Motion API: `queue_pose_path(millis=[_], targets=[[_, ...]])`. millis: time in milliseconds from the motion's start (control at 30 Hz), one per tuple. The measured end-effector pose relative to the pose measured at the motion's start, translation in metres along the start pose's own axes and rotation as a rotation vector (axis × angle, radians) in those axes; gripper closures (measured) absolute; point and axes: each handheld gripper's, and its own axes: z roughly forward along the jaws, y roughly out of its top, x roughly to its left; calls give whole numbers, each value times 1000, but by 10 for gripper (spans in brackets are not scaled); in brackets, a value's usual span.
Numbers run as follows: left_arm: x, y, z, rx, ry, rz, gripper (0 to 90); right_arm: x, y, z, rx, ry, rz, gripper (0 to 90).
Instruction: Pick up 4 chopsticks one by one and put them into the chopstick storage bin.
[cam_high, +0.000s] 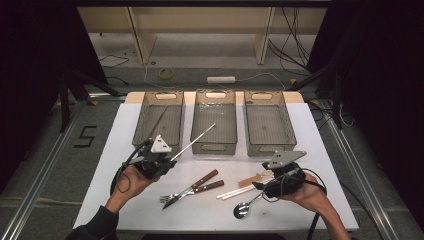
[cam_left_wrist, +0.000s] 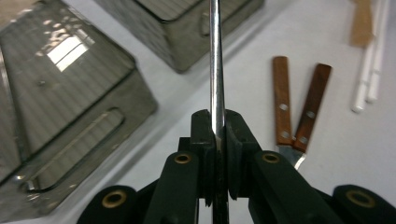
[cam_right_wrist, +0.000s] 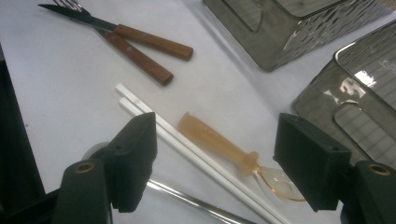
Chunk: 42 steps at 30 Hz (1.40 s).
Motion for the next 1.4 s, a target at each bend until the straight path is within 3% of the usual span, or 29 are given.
queue_pose_path(millis=[367,633,733,867,933,1000,1400], targets=[[47,14,-1,-25,88,-143,831,2,-5,2,7,-6,10,300],[80,26,12,-19,136,-226,831,4,-6,4,6,7,2,299],[86,28,17,-11,154,-241,831,4,-6,5,7,14,3,298],[102,30,30,7,182,-297,830,6,-6,6,10,16,0,296],[105,30,32,13,183,-310,830,6,-6,6,10,15,1,296],[113,29,39,16,199,-347,830,5,-7,6,9,18,3,296],[127,22,57,76,223,-412,826,6,-7,6,9,25,1,296]])
